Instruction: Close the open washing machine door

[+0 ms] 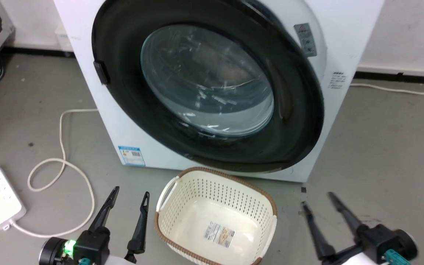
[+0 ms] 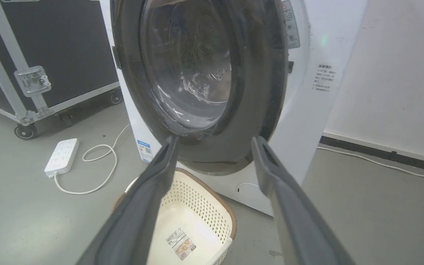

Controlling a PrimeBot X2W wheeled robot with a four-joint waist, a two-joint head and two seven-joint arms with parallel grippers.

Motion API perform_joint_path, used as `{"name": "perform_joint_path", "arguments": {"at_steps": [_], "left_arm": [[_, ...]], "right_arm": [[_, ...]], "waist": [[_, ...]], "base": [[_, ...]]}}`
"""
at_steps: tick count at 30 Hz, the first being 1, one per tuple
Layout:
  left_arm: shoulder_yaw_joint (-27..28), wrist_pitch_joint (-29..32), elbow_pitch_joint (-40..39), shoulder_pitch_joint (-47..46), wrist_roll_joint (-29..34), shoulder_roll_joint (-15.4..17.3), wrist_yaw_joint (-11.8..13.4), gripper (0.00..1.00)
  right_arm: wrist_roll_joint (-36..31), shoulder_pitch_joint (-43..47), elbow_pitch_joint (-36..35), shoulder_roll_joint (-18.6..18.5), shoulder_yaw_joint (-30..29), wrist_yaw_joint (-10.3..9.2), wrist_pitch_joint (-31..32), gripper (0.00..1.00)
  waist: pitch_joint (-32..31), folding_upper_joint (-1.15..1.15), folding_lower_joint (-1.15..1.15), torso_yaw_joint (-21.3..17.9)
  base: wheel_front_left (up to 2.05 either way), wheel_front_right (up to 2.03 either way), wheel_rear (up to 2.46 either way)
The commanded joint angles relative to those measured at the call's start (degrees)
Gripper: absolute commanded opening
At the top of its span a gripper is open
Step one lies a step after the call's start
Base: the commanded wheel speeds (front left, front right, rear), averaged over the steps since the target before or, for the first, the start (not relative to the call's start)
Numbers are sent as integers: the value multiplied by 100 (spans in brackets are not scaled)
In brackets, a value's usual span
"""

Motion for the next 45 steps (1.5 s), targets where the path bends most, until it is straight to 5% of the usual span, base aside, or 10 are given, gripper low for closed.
{"name": "perform_joint_path", "arguments": {"at_steps": [1,2,3,4,15,27,36,45], "left_arm": [[-4,-28,37,37,110,-75,65,100],[17,-29,41,26,133,-119,90,100],[17,-29,41,26,133,-119,90,100],[60,-29,52,-21,154,-193,114,100],[169,-29,191,-545,157,-562,24,100],[194,-29,276,-950,287,-941,-140,100],[201,-29,294,-1085,365,-1069,-198,100],[239,-29,334,-1139,426,-1123,-236,100]], "right_arm": [[92,-69,-35,-96,139,5,-25,93],[139,-135,-54,-144,217,5,-25,22],[139,-135,-54,-144,217,5,-25,22],[245,-305,-93,-267,377,5,-25,0],[1022,-2002,0,-1333,1024,5,327,0],[2239,-3769,987,-2671,1473,5,504,0],[2617,-4862,1968,-3016,1505,5,572,0],[2695,-5560,2935,-2889,1239,5,680,0]], "waist": [[125,0,1,79],[184,0,1,108],[184,0,1,108],[361,0,1,178],[1350,0,1,600],[1943,0,1,1137],[2105,0,1,1294],[2169,0,1,1266]], "base": [[0,0,0],[0,0,0],[0,0,0],[0,0,0],[0,0,0],[0,0,0],[0,0,0],[0,0,0]]}}
